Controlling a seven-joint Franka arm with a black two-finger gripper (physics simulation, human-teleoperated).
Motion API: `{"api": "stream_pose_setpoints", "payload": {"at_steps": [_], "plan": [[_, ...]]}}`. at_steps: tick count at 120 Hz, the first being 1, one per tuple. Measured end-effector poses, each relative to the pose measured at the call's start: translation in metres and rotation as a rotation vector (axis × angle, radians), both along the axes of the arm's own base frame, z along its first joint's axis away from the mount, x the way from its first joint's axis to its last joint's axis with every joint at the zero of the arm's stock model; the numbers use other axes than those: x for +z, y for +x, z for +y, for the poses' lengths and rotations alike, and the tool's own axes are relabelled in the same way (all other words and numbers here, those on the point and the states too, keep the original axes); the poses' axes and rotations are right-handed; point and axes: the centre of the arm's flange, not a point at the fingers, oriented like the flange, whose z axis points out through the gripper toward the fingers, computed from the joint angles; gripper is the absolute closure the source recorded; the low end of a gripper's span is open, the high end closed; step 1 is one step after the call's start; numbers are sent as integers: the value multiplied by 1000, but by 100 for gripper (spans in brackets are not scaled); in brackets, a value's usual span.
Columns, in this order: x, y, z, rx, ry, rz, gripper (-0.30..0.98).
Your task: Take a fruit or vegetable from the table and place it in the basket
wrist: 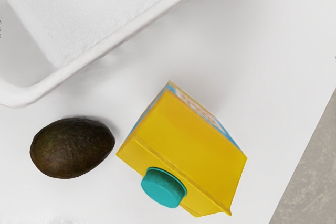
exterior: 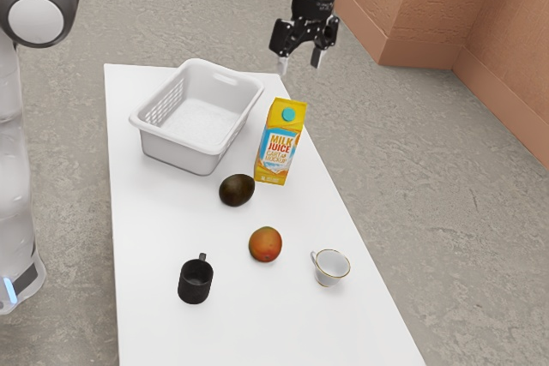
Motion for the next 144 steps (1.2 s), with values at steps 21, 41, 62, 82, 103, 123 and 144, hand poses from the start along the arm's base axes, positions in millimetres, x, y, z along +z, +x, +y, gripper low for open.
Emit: {"api": "stream_pose_setpoints", "payload": {"at_steps": [21, 41, 62, 82, 103, 123, 144], "plan": [[2, 0, 12, 146, -4, -3, 0], [14, -7, 10, 227, -6, -22, 0], [2, 17, -48, 53, -14, -15, 0], [-21, 32, -177, -319, -44, -28, 0], [-49, -61, -192, -463, -13, -57, 0], [-80, -79, -191, -547, -12, -94, 0], [-114, -64, -191, -609, -28, -88, 0]]}}
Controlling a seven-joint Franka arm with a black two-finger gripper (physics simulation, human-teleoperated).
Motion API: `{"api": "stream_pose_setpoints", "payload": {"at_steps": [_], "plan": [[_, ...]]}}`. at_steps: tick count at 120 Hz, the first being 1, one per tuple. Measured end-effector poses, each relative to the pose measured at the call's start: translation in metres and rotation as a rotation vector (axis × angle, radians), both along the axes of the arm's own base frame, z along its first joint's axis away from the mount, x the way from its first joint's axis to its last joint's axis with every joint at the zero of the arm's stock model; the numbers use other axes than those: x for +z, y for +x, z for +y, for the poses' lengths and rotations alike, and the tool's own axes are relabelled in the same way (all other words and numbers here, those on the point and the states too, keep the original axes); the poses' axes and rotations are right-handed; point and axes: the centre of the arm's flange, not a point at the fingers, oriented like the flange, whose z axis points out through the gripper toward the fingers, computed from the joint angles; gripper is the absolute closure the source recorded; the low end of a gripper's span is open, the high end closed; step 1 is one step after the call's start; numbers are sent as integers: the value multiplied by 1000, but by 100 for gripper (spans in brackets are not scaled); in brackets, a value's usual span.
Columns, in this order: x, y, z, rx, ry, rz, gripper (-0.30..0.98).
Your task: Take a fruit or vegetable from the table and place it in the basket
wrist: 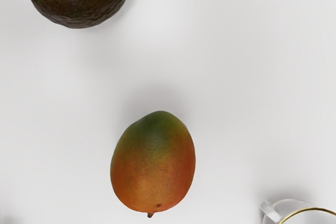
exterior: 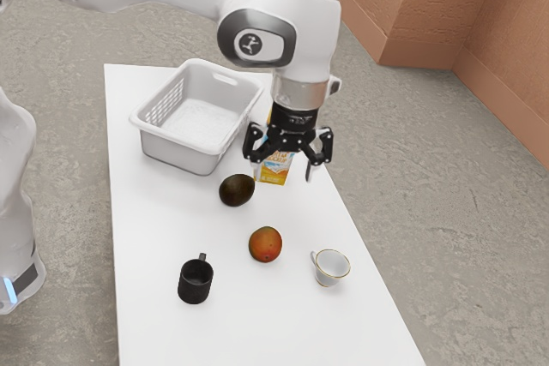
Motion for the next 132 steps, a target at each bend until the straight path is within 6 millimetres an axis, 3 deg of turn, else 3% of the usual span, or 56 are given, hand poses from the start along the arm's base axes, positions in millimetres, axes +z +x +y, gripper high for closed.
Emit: {"api": "stream_pose_setpoints", "payload": {"at_steps": [17, 43, 93, 132], "plan": [[-13, 1, 0, -89, 9, -11, 0], [-71, 2, 0, -192, -5, 13, 0], [-104, 10, -10, -306, -51, -28, 0], [-109, -15, -7, -352, -55, -61, 0]]}}
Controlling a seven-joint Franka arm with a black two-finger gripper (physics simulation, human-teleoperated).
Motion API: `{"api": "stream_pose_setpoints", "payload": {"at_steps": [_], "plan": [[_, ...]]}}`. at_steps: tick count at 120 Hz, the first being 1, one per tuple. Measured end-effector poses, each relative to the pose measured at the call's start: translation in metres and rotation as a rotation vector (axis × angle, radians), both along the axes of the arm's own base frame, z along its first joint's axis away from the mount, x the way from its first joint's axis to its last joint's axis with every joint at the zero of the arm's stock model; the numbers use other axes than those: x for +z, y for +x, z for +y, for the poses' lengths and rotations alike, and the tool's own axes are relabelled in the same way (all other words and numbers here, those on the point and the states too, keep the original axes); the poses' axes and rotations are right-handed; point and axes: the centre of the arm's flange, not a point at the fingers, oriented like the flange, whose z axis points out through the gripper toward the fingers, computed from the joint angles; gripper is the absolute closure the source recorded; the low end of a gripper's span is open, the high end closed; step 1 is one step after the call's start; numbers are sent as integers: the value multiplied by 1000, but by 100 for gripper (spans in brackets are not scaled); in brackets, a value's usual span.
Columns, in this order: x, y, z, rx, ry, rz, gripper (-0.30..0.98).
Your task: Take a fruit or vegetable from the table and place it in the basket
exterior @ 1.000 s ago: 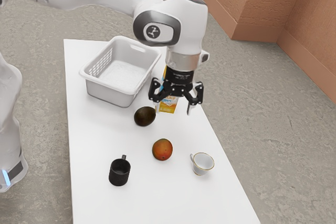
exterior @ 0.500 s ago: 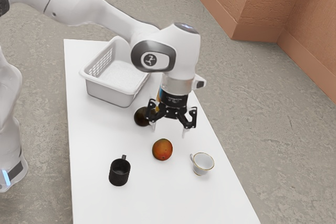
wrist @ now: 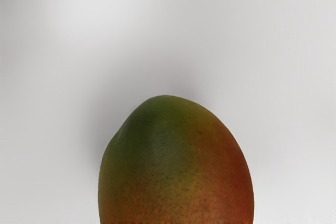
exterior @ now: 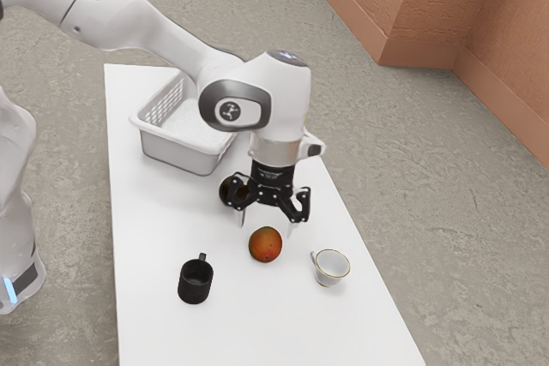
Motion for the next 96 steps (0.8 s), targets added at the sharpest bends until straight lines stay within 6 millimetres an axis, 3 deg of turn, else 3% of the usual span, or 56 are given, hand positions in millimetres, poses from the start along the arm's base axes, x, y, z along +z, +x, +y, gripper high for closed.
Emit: {"api": "stream_pose_setpoints", "payload": {"at_steps": [65, 96], "plan": [[-17, 11, 1, -29, -9, -17, 0], [-35, 18, -1, -32, -14, 0, 0]]}}
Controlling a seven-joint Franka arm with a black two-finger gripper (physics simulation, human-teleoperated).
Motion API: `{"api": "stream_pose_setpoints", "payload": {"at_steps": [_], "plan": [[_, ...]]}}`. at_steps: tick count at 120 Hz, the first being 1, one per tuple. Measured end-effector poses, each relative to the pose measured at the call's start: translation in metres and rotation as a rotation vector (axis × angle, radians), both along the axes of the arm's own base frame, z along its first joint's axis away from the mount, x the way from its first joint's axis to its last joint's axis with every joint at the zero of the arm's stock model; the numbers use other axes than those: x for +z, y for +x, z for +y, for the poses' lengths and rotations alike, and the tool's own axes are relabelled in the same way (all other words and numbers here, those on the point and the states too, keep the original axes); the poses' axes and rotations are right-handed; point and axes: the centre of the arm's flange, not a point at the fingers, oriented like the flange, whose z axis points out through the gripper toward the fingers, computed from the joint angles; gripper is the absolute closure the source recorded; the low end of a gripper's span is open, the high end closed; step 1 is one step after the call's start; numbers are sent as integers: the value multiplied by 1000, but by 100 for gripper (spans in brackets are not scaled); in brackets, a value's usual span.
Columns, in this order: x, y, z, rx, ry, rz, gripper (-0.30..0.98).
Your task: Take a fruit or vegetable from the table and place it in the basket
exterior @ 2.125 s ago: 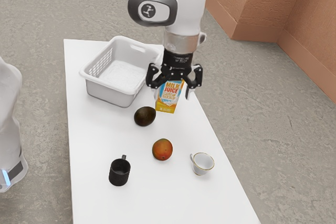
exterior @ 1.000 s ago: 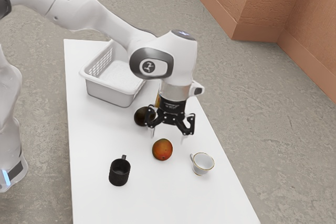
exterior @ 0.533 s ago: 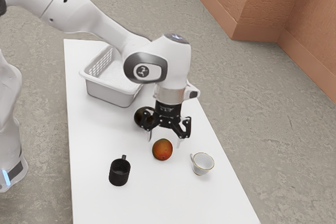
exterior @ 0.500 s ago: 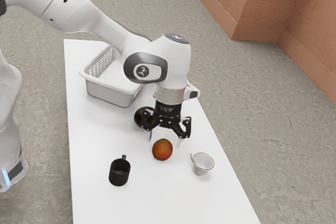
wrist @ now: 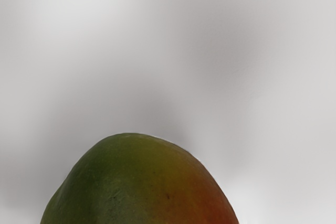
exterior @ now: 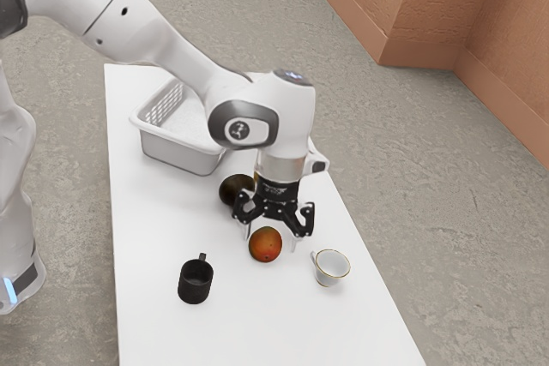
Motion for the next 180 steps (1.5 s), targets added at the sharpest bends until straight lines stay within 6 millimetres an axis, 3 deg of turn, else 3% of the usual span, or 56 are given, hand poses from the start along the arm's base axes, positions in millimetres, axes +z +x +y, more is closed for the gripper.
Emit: {"api": "stream_pose_setpoints", "payload": {"at_steps": [61, 76, 99, 117, 138, 158, 180], "plan": [[-14, 0, 0, 15, -28, 20, 12], [-13, 0, 0, 20, -30, 20, 30], [-7, -1, 0, 38, -28, 11, 33], [33, -15, 5, 65, -38, -62, 33], [100, -57, 25, 131, -47, -186, 33], [136, -97, 46, 219, -12, -259, 33], [167, -127, 64, 326, 41, -318, 33]]}}
